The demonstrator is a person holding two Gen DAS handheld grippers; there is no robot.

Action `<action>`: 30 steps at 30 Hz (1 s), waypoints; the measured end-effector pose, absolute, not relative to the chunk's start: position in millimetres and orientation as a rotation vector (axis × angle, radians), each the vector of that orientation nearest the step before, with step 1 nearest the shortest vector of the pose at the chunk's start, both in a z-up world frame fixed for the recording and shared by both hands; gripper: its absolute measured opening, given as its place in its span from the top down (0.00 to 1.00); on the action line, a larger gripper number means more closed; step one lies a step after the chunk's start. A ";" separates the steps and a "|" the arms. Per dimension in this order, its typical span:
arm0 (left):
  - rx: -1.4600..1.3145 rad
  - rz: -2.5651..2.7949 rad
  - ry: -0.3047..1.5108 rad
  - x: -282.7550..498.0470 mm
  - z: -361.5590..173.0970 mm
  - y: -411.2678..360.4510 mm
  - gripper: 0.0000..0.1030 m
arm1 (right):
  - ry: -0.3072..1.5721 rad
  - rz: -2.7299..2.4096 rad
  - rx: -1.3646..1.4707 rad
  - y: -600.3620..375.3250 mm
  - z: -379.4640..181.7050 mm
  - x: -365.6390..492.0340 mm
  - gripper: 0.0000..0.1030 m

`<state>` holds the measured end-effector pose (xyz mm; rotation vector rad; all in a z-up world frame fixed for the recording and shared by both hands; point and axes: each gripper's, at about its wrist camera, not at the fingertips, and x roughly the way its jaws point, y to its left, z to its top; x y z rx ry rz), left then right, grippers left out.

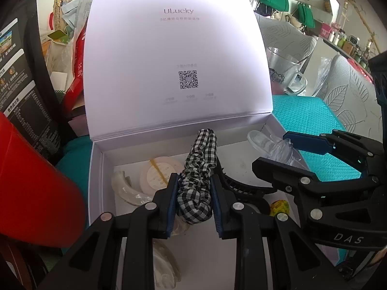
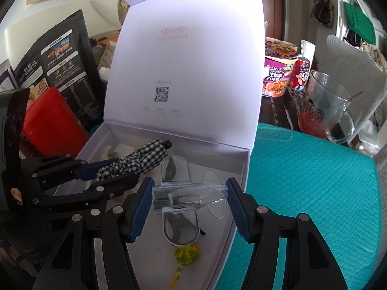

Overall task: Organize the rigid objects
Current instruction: 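Lower both tools into the box and open them to release the scrunchie and clear piece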

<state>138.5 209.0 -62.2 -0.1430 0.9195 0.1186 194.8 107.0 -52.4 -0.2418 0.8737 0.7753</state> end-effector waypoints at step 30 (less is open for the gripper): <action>-0.118 0.283 0.895 132.6 -45.9 211.6 0.48 | 0.885 0.745 -0.259 107.1 -53.8 195.7 0.34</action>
